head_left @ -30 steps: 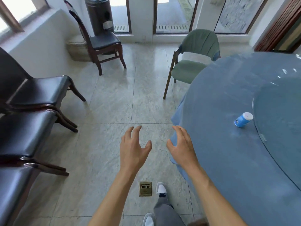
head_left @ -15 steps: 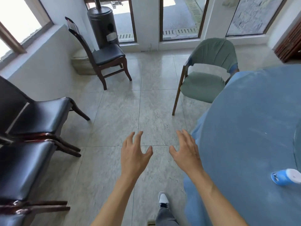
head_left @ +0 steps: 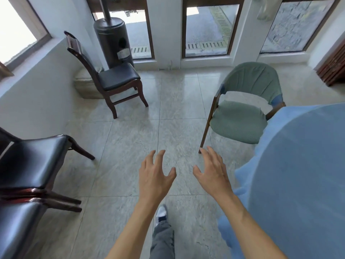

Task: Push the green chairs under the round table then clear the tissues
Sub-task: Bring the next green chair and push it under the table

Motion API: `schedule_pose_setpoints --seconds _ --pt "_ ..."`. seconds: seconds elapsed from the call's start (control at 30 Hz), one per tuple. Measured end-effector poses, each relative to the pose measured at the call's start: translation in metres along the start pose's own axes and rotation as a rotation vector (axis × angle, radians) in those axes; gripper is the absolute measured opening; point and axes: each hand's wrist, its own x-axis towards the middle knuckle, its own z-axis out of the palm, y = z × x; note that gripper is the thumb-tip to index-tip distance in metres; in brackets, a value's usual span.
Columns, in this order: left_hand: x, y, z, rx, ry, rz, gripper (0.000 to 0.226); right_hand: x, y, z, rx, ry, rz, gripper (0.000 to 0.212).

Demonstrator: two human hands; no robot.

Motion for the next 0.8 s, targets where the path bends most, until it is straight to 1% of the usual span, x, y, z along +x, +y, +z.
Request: schedule_pose_setpoints --seconds 0.27,0.43,0.63,0.8 --pt "0.165 -0.028 0.001 -0.021 -0.024 0.047 0.067 0.149 -0.043 0.018 0.007 0.02 0.059 0.063" --pt "0.261 -0.032 -0.005 -0.025 -0.04 0.092 0.066 0.228 -0.066 0.02 0.01 0.049 0.086 0.062" --pt "0.35 -0.021 0.004 -0.052 -0.053 0.125 0.067 0.315 -0.071 0.013 0.016 0.084 0.111 0.061" --pt "0.435 -0.004 0.03 -0.053 -0.065 0.147 0.066 0.398 -0.054 0.01 0.049 0.103 0.131 0.062"
